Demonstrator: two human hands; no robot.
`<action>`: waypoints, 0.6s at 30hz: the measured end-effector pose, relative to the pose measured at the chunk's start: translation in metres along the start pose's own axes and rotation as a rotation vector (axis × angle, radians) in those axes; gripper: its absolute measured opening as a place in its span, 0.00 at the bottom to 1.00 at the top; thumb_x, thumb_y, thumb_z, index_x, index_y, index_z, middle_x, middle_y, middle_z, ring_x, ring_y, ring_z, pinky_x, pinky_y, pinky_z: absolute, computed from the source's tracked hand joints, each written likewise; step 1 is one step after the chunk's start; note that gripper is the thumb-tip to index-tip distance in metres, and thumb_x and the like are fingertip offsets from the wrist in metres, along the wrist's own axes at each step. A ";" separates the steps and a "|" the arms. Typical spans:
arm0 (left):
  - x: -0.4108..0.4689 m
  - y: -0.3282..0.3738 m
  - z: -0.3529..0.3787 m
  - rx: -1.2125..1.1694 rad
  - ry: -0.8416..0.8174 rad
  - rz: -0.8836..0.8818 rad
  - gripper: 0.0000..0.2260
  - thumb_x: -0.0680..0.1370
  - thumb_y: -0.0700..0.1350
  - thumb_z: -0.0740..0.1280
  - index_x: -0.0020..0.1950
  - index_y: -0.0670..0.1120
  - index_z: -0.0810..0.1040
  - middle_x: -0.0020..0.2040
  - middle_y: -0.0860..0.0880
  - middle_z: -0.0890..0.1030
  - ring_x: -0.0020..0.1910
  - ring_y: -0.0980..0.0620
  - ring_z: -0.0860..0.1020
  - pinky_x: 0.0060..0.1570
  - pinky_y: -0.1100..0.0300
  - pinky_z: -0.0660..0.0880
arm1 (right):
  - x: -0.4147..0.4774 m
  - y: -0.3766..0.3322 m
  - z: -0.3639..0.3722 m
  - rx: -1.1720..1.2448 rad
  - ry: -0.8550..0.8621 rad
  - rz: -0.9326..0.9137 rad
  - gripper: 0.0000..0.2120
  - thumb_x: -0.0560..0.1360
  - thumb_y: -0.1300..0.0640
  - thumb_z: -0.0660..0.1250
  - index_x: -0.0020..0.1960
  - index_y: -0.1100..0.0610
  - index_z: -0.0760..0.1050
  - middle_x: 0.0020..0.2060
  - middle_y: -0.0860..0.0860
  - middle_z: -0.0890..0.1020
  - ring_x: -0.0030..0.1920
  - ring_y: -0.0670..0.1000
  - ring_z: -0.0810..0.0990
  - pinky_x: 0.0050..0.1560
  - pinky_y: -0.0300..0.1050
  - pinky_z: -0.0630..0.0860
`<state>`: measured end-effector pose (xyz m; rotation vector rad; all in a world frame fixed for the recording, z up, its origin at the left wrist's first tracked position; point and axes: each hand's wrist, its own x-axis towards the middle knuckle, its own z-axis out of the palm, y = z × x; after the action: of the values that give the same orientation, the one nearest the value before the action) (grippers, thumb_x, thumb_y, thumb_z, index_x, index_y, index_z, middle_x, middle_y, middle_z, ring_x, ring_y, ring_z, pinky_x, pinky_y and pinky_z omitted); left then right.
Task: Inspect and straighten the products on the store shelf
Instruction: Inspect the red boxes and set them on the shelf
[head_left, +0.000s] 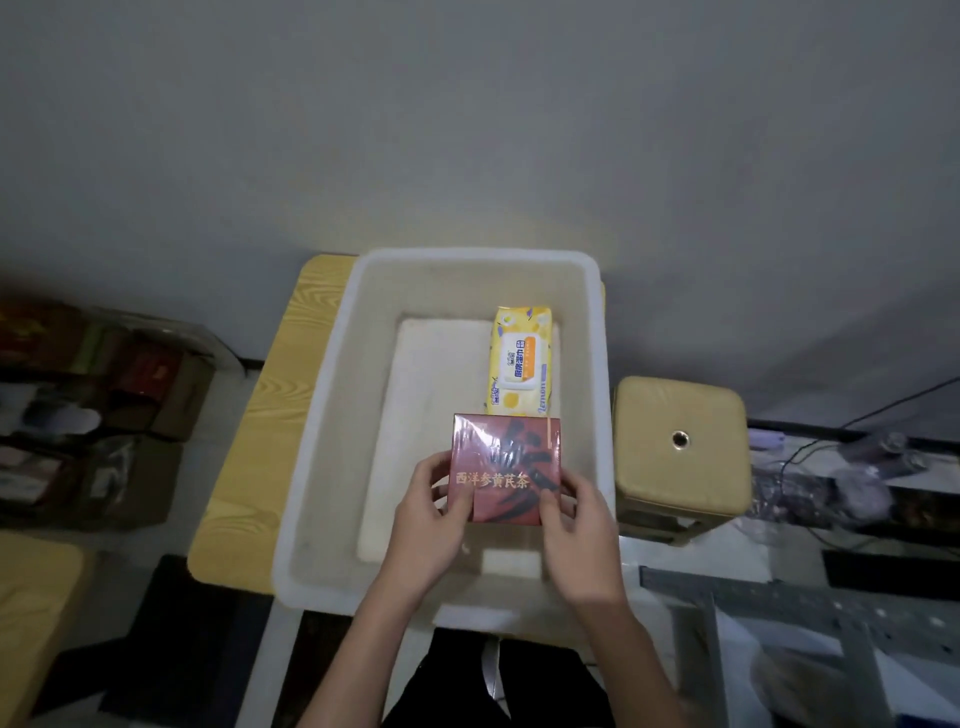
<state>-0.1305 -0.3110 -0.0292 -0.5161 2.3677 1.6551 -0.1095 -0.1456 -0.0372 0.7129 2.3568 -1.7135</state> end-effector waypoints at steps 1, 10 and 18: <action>0.005 -0.004 0.002 0.011 -0.009 -0.018 0.14 0.81 0.40 0.68 0.66 0.48 0.74 0.60 0.57 0.80 0.51 0.72 0.78 0.48 0.76 0.73 | 0.004 0.004 0.004 -0.022 0.004 0.015 0.19 0.80 0.48 0.65 0.69 0.48 0.76 0.57 0.47 0.82 0.56 0.47 0.84 0.62 0.56 0.80; 0.026 -0.030 0.011 0.030 -0.127 -0.165 0.16 0.81 0.35 0.65 0.67 0.48 0.72 0.56 0.63 0.79 0.49 0.74 0.79 0.48 0.75 0.74 | 0.024 0.020 0.022 -0.242 -0.017 0.131 0.08 0.83 0.60 0.61 0.60 0.55 0.76 0.52 0.52 0.82 0.53 0.53 0.80 0.54 0.48 0.77; 0.035 -0.040 0.012 0.052 -0.153 -0.158 0.20 0.80 0.33 0.67 0.70 0.47 0.72 0.62 0.57 0.80 0.57 0.72 0.77 0.55 0.73 0.74 | 0.034 0.025 0.030 -0.306 0.008 0.141 0.09 0.83 0.62 0.61 0.62 0.56 0.76 0.53 0.52 0.80 0.54 0.54 0.78 0.56 0.51 0.76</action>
<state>-0.1472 -0.3176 -0.0811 -0.5321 2.1940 1.5042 -0.1331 -0.1577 -0.0816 0.8080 2.4318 -1.2594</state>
